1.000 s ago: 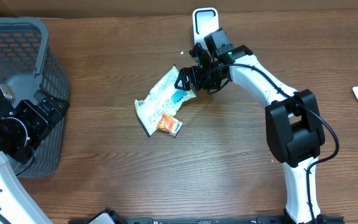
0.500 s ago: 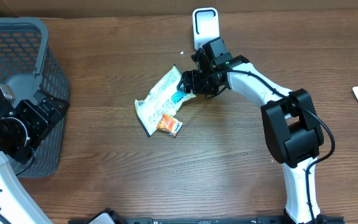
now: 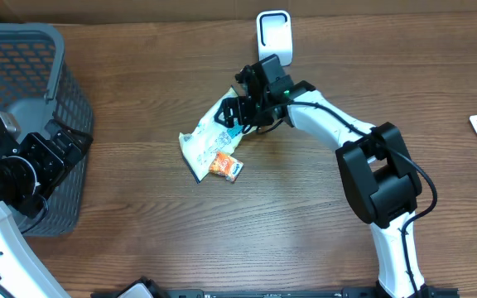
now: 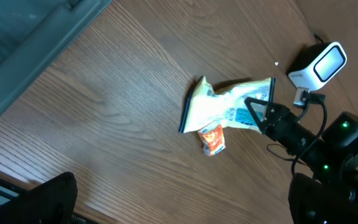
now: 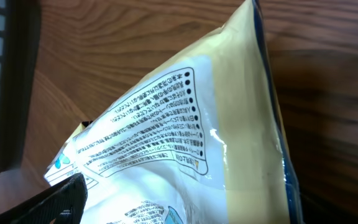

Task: Scan the item barcode
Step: 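Grasp the snack bag edge with the right gripper and lift it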

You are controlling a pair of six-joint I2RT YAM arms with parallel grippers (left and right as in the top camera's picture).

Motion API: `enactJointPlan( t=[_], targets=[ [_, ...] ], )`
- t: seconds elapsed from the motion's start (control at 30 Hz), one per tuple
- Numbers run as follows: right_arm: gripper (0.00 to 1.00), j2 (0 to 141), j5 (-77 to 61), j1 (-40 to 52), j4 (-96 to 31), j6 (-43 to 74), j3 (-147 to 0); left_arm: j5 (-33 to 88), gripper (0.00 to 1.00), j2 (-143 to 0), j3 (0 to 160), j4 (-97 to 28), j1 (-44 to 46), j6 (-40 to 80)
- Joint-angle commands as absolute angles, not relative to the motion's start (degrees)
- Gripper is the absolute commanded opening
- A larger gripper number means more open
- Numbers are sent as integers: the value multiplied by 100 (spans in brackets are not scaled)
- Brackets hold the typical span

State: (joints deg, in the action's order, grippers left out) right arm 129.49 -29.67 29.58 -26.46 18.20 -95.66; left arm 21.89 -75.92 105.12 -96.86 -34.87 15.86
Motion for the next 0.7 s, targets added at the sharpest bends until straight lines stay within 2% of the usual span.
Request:
enactJointPlan(
  t=[0.0,0.07,0.1,0.2,0.37,0.67],
  targets=[
    [89,13109,-3004,2985,-2582,1828,-9520,2204,100,-7588,10492,-9679,-3448,1457],
    [75,13155,-3002,2985,-2587,1826,-9520,2204,100,-7588,10492,-9679,-3448,1457],
    [61,13161,-3000,2982,-2602,1826,-9520,2204,100,-7588,10492,-9679,-3448,1457],
    [6,13146,-3004,2941,-2668,1828,-9537,2204,100,-7588,10492,-9679,-3448,1457],
    [4,12923,-2888,2707,-3114,1824,-9653,2204,100,-7588,10492,-9679,-3448,1457],
    [4,11367,-1999,1883,-4228,1673,-9695,2204,100,-7588,10492,-9679,-3448,1457]
  ],
)
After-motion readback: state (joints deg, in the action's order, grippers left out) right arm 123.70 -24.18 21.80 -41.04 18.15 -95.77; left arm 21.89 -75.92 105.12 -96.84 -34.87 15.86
